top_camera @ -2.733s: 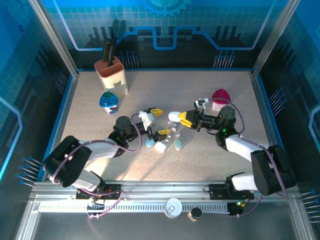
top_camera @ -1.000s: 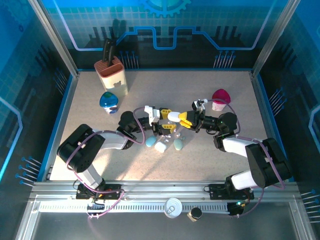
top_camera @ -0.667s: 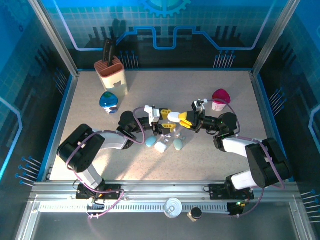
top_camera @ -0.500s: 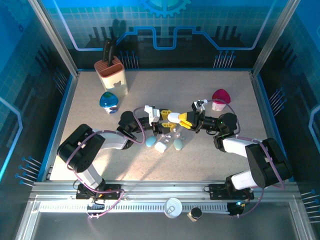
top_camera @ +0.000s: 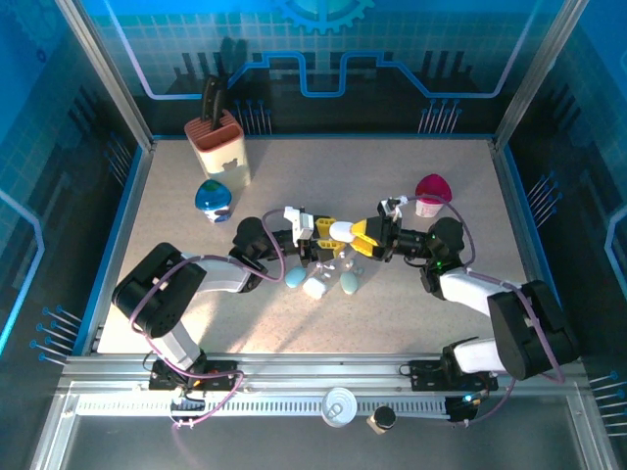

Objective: Insert the wireless bluetooth earbuds into the charging case

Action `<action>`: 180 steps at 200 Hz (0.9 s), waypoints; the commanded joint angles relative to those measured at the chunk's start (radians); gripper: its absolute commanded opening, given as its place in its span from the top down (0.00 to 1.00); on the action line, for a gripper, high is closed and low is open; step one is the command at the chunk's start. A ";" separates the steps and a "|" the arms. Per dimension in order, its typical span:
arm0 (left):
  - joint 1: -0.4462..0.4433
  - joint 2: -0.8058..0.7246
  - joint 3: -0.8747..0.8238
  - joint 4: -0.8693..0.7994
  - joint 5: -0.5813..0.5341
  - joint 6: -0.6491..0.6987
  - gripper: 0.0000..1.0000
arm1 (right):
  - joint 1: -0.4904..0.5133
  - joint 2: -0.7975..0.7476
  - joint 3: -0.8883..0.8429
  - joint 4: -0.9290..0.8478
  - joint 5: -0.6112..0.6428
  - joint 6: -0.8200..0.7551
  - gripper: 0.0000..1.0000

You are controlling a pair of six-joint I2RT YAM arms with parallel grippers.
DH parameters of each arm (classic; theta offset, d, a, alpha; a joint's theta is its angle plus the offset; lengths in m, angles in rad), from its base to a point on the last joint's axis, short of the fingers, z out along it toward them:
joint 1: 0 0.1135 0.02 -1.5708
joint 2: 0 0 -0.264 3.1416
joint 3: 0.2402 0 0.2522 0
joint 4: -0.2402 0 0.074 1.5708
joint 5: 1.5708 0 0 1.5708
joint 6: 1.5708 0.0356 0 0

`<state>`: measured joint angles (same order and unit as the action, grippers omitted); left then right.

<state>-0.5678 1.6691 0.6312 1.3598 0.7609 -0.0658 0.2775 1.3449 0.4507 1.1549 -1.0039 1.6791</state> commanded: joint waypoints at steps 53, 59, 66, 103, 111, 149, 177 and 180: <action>0.013 -0.029 -0.070 -0.008 -0.006 0.014 0.61 | -0.138 -0.289 0.244 -1.151 0.068 -0.939 0.08; 0.014 -0.041 -0.078 -0.028 -0.009 0.021 0.61 | -0.130 -0.308 0.285 -1.272 0.115 -1.070 0.06; 0.015 -0.055 -0.087 -0.048 -0.011 0.032 0.61 | -0.121 -0.327 0.320 -1.373 0.175 -1.208 0.03; 0.016 -0.084 -0.126 -0.074 -0.002 0.021 0.61 | 0.032 -0.405 0.415 -1.603 0.471 -1.721 0.00; 0.016 -0.086 -0.130 -0.080 0.003 0.019 0.61 | 0.085 -0.413 0.423 -1.629 0.554 -1.810 0.00; 0.017 -0.084 -0.143 -0.070 0.004 0.011 0.61 | 0.259 -0.409 0.424 -1.607 0.714 -1.939 0.00; 0.017 -0.080 -0.135 -0.063 0.015 0.003 0.61 | 0.319 -0.360 0.459 -1.586 0.782 -1.958 0.00; 0.017 -0.080 -0.136 -0.063 0.015 0.002 0.61 | 0.324 -0.354 0.461 -1.585 0.792 -1.963 0.00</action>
<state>-0.5583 1.6081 0.4973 1.2831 0.7536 -0.0540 0.5591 0.9558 0.8612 -0.4122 -0.3370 -0.1753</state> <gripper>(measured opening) 0.394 0.997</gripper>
